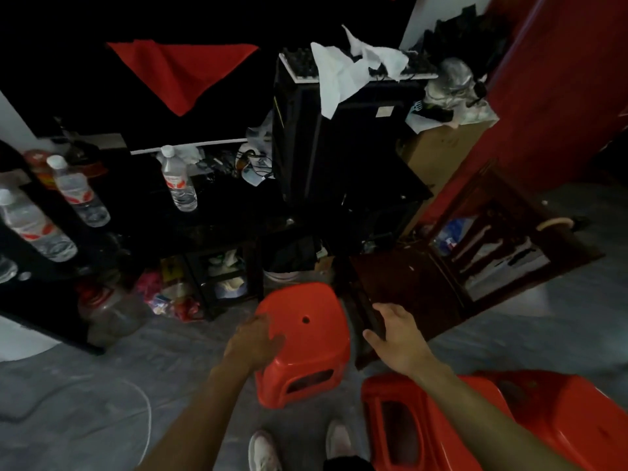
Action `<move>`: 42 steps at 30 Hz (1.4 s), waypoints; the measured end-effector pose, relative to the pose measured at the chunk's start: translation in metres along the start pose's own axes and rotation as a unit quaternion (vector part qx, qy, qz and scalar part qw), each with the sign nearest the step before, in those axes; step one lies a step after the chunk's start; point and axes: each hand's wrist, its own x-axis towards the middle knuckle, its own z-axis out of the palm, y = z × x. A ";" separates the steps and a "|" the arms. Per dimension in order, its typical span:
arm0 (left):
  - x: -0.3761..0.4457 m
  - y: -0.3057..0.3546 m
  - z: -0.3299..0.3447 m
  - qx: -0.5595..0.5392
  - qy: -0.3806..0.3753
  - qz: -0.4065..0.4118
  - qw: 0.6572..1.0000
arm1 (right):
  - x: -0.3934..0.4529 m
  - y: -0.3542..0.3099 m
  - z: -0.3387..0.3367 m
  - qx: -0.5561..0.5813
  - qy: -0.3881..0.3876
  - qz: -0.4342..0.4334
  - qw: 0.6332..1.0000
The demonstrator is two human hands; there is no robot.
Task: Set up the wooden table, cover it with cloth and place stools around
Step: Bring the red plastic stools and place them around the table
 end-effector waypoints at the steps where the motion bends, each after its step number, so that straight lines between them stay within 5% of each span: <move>1: 0.002 0.000 -0.001 -0.005 0.002 -0.002 1.000 | 0.009 0.002 0.001 -0.001 -0.009 0.000 1.000; 12: 0.027 0.035 0.003 -0.090 0.026 -0.104 0.990 | 0.148 0.019 0.029 0.009 -0.089 -0.035 0.995; 20: 0.119 0.013 0.099 -0.126 0.095 -0.129 0.979 | 0.232 0.076 0.149 -0.039 -0.106 -0.032 0.993; 29: 0.203 -0.029 0.189 -0.107 0.063 -0.202 0.971 | 0.303 0.107 0.261 -0.014 -0.142 -0.040 0.989; 42: 0.219 -0.046 0.216 -0.161 0.088 -0.215 0.959 | 0.326 0.117 0.282 0.038 -0.149 0.020 0.988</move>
